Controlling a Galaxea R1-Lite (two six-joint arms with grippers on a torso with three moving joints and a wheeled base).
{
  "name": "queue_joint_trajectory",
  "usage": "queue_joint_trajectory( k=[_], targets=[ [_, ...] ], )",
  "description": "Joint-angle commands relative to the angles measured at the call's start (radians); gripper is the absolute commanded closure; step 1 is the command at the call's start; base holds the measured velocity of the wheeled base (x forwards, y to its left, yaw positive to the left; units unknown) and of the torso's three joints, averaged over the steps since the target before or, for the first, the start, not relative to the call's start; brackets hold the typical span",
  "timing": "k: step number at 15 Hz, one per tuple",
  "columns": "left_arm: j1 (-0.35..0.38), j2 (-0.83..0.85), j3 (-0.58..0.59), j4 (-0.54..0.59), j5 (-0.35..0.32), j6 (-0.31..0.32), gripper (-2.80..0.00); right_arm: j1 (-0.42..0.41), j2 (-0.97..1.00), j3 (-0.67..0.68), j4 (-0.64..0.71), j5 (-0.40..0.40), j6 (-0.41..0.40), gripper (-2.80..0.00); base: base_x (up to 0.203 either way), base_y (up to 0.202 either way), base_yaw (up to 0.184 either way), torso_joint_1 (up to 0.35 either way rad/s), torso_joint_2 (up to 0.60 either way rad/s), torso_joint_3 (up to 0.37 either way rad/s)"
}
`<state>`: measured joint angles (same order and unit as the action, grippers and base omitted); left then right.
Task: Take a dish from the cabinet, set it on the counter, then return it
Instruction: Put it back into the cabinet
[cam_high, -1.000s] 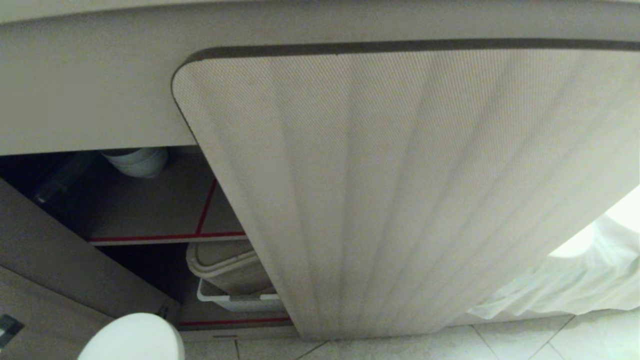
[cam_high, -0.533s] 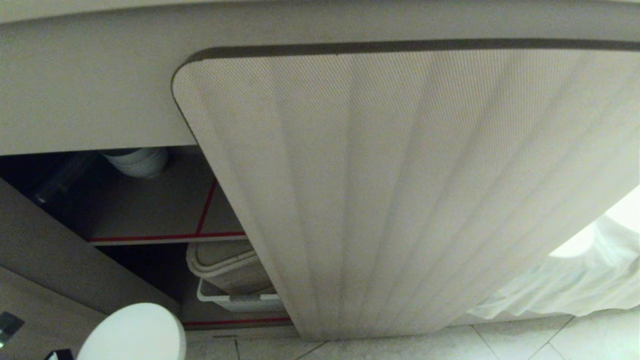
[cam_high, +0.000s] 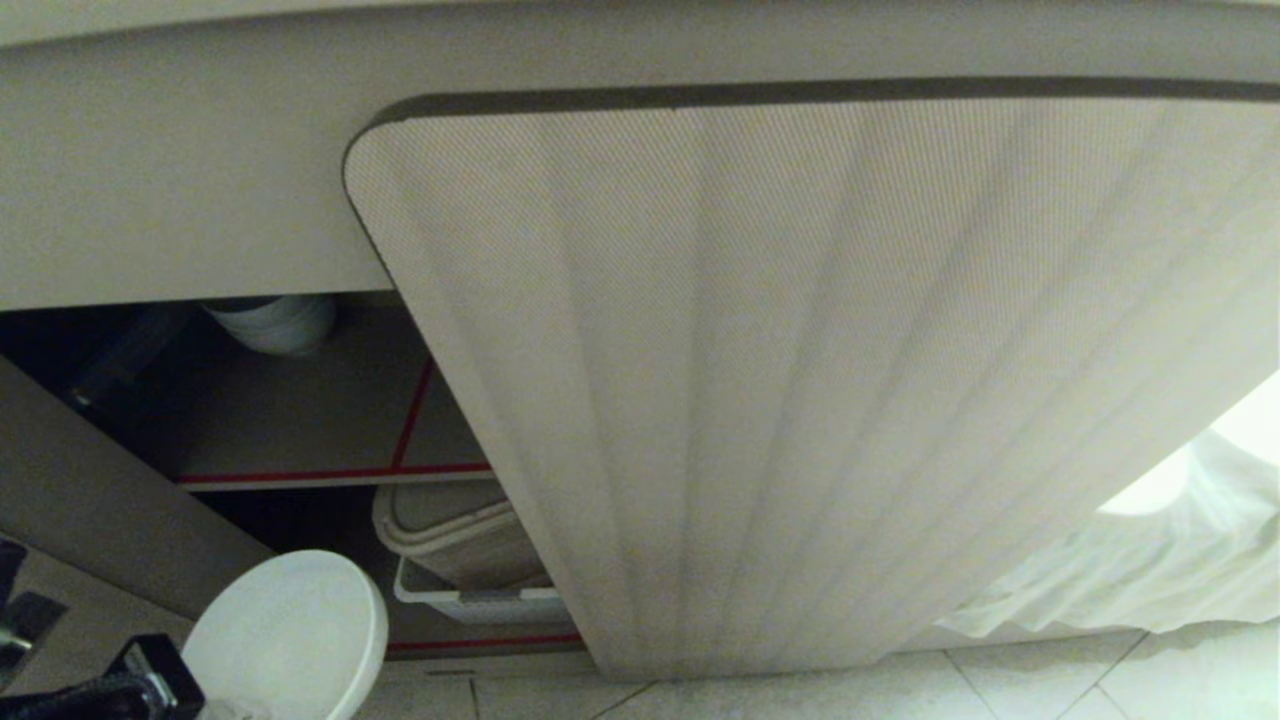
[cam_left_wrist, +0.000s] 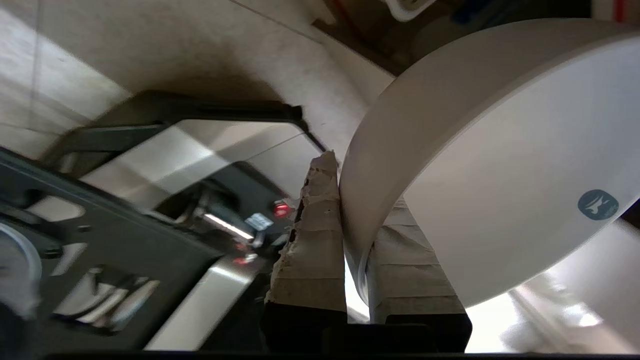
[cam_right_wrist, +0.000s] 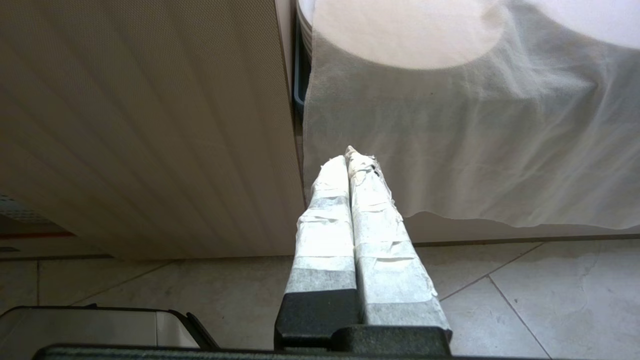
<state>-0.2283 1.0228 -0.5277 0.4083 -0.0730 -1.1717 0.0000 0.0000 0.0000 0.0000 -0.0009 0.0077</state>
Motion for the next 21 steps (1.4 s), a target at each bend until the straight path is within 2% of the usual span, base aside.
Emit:
queue_joint_trajectory(
  k=[1, 8, 11, 17, 21],
  targets=[
    [0.001, 0.055, -0.01, -0.035, 0.004, -0.04, 0.0, 0.002, 0.0, 0.0, 0.0, -0.001, 0.0, 0.0, 0.0, 0.0, 0.0, 0.0, 0.0, 0.0],
    [0.0, 0.161, -0.02, -0.118, 0.016, -0.129, 0.0, 0.001, 0.0, 0.0, 0.0, -0.001, 0.0, 0.0, 0.0, 0.0, 0.0, 0.0, 0.0, 0.0],
    [0.001, 0.196, -0.022, -0.13, 0.016, -0.146, 0.0, 0.0, 0.0, 0.0, 0.0, -0.001, 0.0, 0.0, 0.0, 0.0, 0.0, 0.0, 0.0, 0.0],
    [0.001, 0.282, -0.032, -0.279, 0.016, -0.195, 0.0, 0.0, 0.0, 0.0, 0.0, -0.001, 0.0, 0.0, 0.0, 0.0, 0.0, 0.0, 0.0, 0.0],
    [0.001, 0.311, -0.069, -0.282, 0.032, -0.264, 0.0, 0.0, 0.0, 0.0, 0.0, -0.001, 0.0, 0.0, 0.0, 0.0, 0.0, 0.0, 0.0, 0.0]
  ],
)
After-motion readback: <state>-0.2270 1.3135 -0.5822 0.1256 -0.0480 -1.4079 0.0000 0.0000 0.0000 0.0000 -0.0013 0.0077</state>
